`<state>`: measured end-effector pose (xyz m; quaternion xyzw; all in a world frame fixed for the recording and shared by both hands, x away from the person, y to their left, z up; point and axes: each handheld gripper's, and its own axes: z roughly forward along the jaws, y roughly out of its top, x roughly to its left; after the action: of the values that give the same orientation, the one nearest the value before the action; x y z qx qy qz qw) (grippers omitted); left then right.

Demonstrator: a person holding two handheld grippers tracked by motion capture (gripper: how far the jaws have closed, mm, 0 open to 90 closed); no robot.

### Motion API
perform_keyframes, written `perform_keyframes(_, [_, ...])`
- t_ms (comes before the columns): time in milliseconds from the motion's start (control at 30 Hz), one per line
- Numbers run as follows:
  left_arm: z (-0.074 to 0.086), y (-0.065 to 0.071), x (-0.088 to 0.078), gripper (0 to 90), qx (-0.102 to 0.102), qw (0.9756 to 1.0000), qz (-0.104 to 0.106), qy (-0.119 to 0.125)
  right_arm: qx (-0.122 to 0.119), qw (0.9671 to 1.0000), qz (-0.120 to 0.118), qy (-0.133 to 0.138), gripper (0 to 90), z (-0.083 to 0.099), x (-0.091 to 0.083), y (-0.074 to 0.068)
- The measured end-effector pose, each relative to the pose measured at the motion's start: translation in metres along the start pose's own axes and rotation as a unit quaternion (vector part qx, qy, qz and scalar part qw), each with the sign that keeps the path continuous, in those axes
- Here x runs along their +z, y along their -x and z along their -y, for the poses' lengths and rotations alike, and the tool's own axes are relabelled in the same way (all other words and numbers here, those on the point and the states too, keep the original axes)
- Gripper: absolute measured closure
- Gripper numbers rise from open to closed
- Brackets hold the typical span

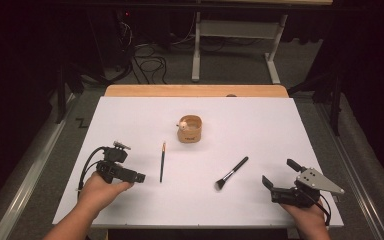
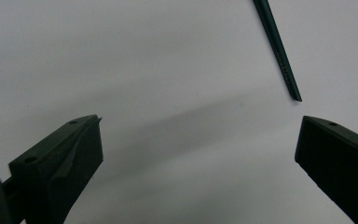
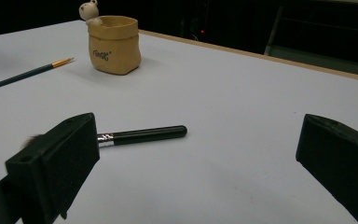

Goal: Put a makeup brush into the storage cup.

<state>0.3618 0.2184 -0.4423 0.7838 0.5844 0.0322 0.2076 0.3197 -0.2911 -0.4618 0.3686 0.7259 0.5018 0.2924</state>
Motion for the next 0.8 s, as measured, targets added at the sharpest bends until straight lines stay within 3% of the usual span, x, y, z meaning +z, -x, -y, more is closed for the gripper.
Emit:
perform_keyframes(300, [-0.012,0.008,0.002,6.2,-0.011,0.9996,0.016,-0.021,0.001,1.0,0.0,0.004,0.2,0.0,-0.001,0.001])
perform_keyframes(500, [-0.018,0.014,0.005,11.7,0.001,0.9993,0.01,-0.036,0.001,1.0,0.0,0.004,0.2,-0.001,-0.002,0.0])
perform_keyframes(800, [-0.028,0.017,0.011,19.0,-0.01,0.9982,0.019,-0.056,0.0,1.0,-0.001,0.003,0.2,-0.001,-0.002,-0.001])
